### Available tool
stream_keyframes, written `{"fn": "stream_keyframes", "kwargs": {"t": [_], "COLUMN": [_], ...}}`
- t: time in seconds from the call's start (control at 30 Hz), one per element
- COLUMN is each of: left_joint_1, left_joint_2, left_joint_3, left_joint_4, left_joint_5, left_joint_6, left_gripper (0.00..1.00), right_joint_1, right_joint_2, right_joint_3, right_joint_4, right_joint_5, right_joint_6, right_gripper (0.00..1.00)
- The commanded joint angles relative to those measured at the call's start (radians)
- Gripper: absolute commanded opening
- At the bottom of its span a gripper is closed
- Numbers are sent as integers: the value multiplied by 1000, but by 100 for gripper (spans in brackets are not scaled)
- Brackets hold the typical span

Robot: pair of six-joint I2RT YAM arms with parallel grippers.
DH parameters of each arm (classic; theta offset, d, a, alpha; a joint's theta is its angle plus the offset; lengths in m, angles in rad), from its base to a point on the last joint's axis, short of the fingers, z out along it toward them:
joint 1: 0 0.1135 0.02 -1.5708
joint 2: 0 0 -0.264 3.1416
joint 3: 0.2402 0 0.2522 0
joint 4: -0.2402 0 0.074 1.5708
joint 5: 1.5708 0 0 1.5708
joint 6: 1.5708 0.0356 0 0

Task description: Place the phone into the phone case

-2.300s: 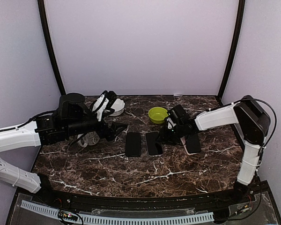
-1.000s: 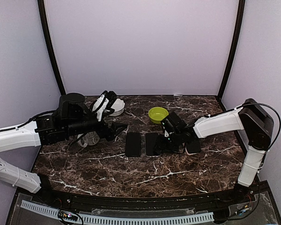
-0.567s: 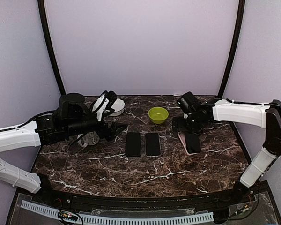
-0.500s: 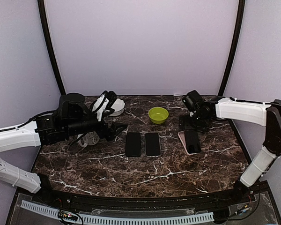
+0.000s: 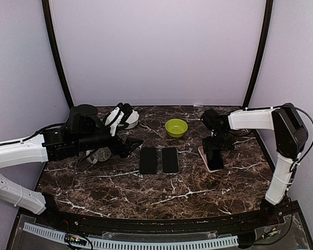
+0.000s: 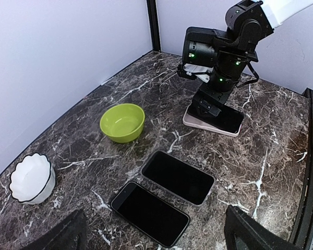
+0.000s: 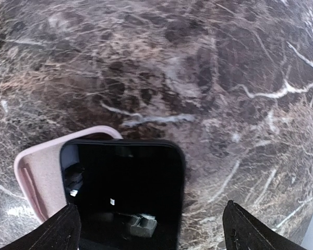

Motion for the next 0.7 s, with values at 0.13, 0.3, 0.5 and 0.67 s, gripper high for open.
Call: {"fn": "stream_keyframes", "kwargs": {"t": [0.13,0.3,0.5,0.67], "left_joint_1": [6,6,5,6], "left_joint_2": [1,3,1,1], "left_joint_3": [-10,-9,-9,-10], "left_joint_4": [0,1,1,2], "left_joint_5": [0,-2,-4,3], "left_joint_6": [21,22,25,26], "left_gripper": [93,93,93,93], "right_joint_1": [-5,-5,-5,-1], "right_joint_2": [60,62,75,35], "right_joint_3": [14,7,-7,-29], "right_joint_4": [59,73,66,62], "right_joint_5": [-103,-144,-128,-128], "right_joint_6": [-44,-43,-39,-30], "right_gripper": [92,91,67,50]}}
